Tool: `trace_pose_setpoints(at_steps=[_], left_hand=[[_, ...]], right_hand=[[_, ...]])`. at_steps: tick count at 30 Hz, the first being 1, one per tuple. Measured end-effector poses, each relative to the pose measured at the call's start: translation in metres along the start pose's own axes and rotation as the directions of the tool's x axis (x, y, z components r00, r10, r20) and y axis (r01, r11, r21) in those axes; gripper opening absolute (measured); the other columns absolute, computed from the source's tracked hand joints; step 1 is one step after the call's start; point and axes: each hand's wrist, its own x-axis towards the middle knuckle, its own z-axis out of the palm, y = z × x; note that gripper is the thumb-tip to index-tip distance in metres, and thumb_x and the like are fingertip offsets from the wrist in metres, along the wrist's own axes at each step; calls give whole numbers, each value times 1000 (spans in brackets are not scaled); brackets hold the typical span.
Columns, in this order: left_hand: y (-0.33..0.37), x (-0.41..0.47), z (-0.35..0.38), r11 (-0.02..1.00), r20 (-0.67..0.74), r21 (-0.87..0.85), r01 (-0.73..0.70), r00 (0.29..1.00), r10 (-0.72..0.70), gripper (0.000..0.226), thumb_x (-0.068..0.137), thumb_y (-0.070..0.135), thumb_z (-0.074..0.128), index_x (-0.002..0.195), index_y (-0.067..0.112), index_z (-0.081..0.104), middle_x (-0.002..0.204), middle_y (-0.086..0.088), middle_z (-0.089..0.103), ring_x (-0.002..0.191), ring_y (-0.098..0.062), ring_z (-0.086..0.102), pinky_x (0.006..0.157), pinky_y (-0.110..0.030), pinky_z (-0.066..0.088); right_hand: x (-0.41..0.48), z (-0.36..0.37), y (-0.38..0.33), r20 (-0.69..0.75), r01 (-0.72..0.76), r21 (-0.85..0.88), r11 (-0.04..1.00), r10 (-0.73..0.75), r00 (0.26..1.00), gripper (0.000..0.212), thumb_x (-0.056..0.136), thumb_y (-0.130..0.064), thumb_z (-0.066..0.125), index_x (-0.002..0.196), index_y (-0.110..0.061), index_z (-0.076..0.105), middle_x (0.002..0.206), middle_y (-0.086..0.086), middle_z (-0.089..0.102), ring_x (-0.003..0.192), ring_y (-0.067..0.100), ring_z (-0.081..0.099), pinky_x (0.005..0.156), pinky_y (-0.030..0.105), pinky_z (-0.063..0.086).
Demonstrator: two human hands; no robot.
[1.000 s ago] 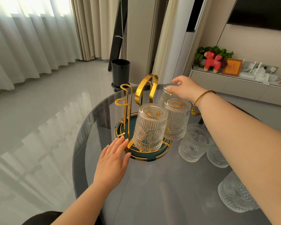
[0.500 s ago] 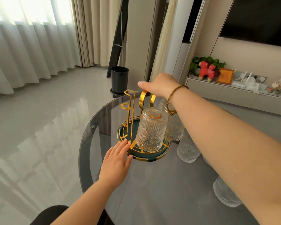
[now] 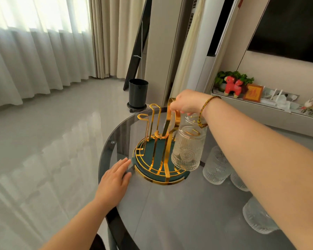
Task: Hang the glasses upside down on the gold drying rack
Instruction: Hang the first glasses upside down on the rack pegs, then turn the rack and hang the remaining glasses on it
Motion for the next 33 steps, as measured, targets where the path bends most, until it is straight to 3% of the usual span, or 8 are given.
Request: trace_pose_setpoints(at_steps=[3,5,10,16,21,26,29,33], left_hand=[[-1,0,0,1000,0,9,3,1000,-3,45,93,24,38,137,22,26,149,0,28,138,-18,24,112,-34,20],[0,0,0,1000,6,16,7,1000,-7,46,94,25,37,137,23,24,150,0,27,138,-18,24,113,-35,20],[5,1,2,999,17,36,-22,1000,21,47,94,26,37,138,24,21,151,2,25,138,-17,23,113,-34,19],[12,1,12,991,68,83,-106,993,100,49,94,27,35,139,27,15,153,5,16,140,-13,16,115,-31,12],[15,2,28,967,124,168,-190,977,171,51,94,33,31,139,30,8,153,8,7,141,-11,3,113,-26,0],[15,2,32,921,161,281,-269,960,231,57,75,61,-12,128,42,-13,138,19,-13,133,-5,-15,107,-26,-11],[16,3,33,916,190,302,-263,959,212,45,80,58,-5,121,44,-17,144,18,-9,140,-10,-8,108,-26,-12],[17,3,32,912,197,321,-256,960,200,85,46,71,-37,123,44,-17,153,11,-1,141,-11,-5,108,-27,-11]], right_hand=[[-4,-7,3,101,58,-41,997,-54,993,32,84,-28,48,103,-3,58,103,14,59,96,26,56,74,31,48],[-6,-11,6,143,94,-46,995,-86,986,34,84,-28,50,109,-6,58,114,17,58,105,29,54,85,35,47],[-9,-15,10,162,144,-59,988,-133,978,27,81,-19,57,107,-12,61,96,8,59,86,20,51,68,27,44],[-6,-4,21,-91,213,-182,960,-232,968,33,82,2,39,103,-10,61,112,16,63,101,30,55,75,29,41],[2,2,27,-176,254,-229,940,-297,939,34,82,5,38,102,-12,60,109,16,62,95,31,53,70,29,36],[9,2,38,-213,281,-195,940,-320,923,35,83,3,35,103,-12,60,109,17,61,84,26,49,66,26,35],[12,4,43,-245,267,-162,950,-301,922,33,84,1,36,105,-11,59,109,16,62,88,26,50,71,27,37],[6,8,53,-283,265,-70,962,-274,919,36,84,-8,46,119,-15,51,119,11,58,106,24,51,81,25,34]])
